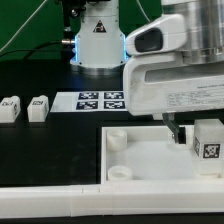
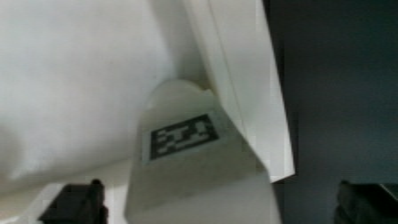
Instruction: Assemble one leg
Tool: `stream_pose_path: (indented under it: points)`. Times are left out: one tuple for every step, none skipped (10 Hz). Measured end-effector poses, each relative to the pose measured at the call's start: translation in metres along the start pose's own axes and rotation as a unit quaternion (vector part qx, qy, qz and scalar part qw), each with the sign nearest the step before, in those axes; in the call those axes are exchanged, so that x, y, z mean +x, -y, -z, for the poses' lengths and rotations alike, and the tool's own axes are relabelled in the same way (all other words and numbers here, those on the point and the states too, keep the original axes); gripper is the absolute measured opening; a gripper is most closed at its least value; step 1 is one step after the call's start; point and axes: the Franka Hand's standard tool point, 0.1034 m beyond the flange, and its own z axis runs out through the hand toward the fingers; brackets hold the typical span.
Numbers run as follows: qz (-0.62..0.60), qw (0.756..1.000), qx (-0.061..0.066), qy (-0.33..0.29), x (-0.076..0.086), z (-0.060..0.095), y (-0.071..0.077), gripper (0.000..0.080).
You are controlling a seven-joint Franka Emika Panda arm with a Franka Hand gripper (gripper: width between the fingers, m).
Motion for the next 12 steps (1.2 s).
stream_pose_path:
  points:
    - [-0.003, 1.000, 0.001, 0.001, -0.001, -0.001, -0.001, 0.0649]
    - [-0.023, 1.000, 0.001, 0.001, -0.001, -0.001, 0.000, 0.0640]
    - [-0.042, 0.999, 0.003, 0.001, -0.001, -0.001, 0.000, 0.0640]
    - [-0.099, 0.995, 0.005, 0.002, -0.002, -0.001, 0.001, 0.0475]
    - [-0.152, 0.988, 0.005, 0.004, -0.002, -0.002, -0.001, 0.0316]
    - [-0.196, 0.981, 0.003, 0.004, -0.003, -0.002, -0.004, 0.0310]
    - [-0.236, 0.972, 0.003, 0.005, -0.003, -0.002, -0.005, 0.0310]
    - [-0.288, 0.958, 0.004, 0.005, -0.003, -0.002, -0.005, 0.0309]
    - [-0.399, 0.917, 0.013, 0.010, -0.003, -0.003, -0.008, 0.0309]
    - [-0.489, 0.872, 0.021, 0.016, -0.003, -0.004, -0.010, 0.0309]
    - [-0.567, 0.823, 0.031, 0.025, -0.003, -0.004, -0.011, 0.0309]
    - [-0.632, 0.773, 0.040, 0.036, -0.003, -0.004, -0.011, 0.0309]
